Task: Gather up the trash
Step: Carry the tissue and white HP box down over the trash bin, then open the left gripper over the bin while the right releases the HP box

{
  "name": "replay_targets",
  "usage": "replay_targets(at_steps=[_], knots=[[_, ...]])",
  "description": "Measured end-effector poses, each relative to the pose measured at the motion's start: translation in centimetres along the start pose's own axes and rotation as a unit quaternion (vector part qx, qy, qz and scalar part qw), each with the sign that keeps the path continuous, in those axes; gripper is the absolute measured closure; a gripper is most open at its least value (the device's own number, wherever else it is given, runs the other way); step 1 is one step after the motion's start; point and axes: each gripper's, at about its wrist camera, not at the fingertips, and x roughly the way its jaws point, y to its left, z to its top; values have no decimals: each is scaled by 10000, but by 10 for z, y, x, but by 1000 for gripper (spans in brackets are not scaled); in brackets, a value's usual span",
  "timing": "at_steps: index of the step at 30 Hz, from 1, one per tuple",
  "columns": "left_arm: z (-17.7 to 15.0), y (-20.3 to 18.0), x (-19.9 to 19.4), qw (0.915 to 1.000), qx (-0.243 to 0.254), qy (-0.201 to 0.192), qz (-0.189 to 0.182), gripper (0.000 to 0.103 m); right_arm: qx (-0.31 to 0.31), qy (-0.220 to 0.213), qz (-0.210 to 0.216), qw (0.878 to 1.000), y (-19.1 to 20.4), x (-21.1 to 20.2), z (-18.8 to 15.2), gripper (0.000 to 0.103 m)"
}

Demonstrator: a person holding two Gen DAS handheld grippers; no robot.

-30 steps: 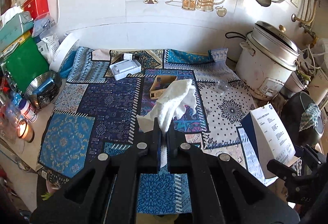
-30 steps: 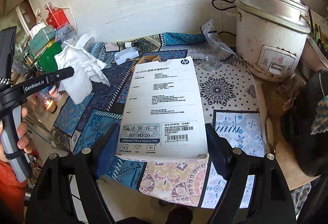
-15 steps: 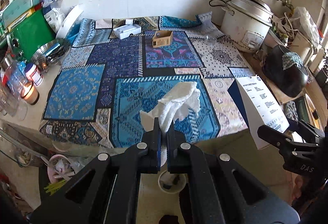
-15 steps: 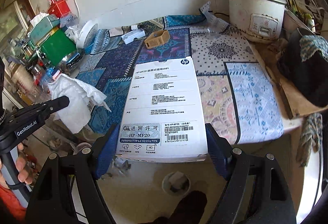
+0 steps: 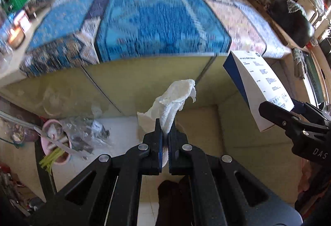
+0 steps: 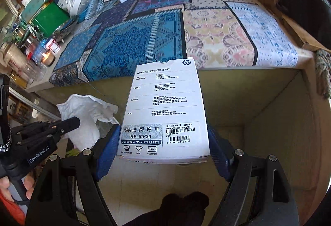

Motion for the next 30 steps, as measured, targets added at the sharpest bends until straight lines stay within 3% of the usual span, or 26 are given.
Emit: replay_targets(at_steps=[8,16,22,30], knots=[[-41,-8,99,9972,-329,672,-58,101,-28,617,-69,9981,-40,76,-35,25],[-82,0,227,9895,-947,1083,-98,101,-145,1405,-106,9899,-84,187,-85,25],[-107,17,324,9800,-1426,1363,-266,101,-360,1948,15,9802,-99,275,-123,25],[-136,35,434,9721,-1698,1575,-383,101,-534,2681,279,9615,-97,378,-167,25]])
